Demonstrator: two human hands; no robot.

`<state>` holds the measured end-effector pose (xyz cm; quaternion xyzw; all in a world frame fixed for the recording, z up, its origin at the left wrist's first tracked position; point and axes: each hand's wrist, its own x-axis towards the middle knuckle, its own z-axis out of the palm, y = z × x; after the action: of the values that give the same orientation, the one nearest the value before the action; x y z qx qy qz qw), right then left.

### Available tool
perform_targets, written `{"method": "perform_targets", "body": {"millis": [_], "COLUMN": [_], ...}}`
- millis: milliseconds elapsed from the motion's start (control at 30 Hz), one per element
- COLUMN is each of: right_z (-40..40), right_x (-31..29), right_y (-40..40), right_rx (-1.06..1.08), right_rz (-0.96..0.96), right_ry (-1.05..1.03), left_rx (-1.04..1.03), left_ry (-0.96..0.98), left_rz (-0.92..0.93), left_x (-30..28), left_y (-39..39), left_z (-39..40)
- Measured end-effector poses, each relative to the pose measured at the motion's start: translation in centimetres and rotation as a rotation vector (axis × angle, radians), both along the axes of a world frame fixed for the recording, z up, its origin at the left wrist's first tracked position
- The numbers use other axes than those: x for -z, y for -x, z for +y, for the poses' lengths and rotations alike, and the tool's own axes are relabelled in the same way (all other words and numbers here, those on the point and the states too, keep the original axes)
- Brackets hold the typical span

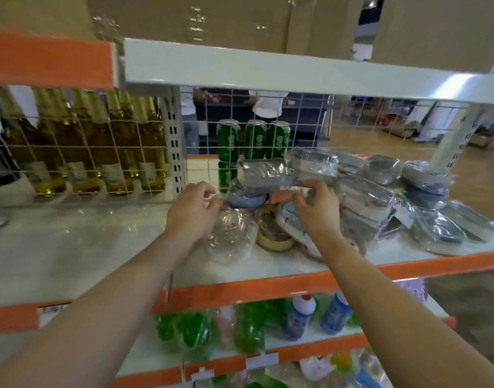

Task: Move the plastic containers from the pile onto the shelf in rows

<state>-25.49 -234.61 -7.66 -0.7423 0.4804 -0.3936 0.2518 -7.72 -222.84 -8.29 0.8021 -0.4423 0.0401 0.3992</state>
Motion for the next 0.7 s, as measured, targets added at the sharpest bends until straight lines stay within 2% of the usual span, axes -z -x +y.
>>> {"method": "perform_targets", "body": {"millis": [233, 433, 567, 700], "right_z": [7.0, 14.7, 21.1, 25.4], "right_x": [-0.2, -0.1, 0.4, 1.5], "right_y": [-9.9, -20.3, -27.6, -33.2], "right_rx": [-0.199, -0.352, -0.479, -0.569], "right_rz": [0.056, 0.085, 0.104, 0.229], "right_ry": [-0.037, -0.076, -0.083, -0.065], "left_rx": [-0.004, -0.022, -0.135, -0.214], "left_ry": [-0.105, -0.273, -0.369, -0.426], "left_rz": [0.006, 0.050, 0.060, 0.106], "left_x": [0.1, 0.1, 0.5, 0.7], "left_y": [-8.9, -17.2, -22.6, -26.3], "left_z": [9.3, 19.5, 26.4, 31.4]}}
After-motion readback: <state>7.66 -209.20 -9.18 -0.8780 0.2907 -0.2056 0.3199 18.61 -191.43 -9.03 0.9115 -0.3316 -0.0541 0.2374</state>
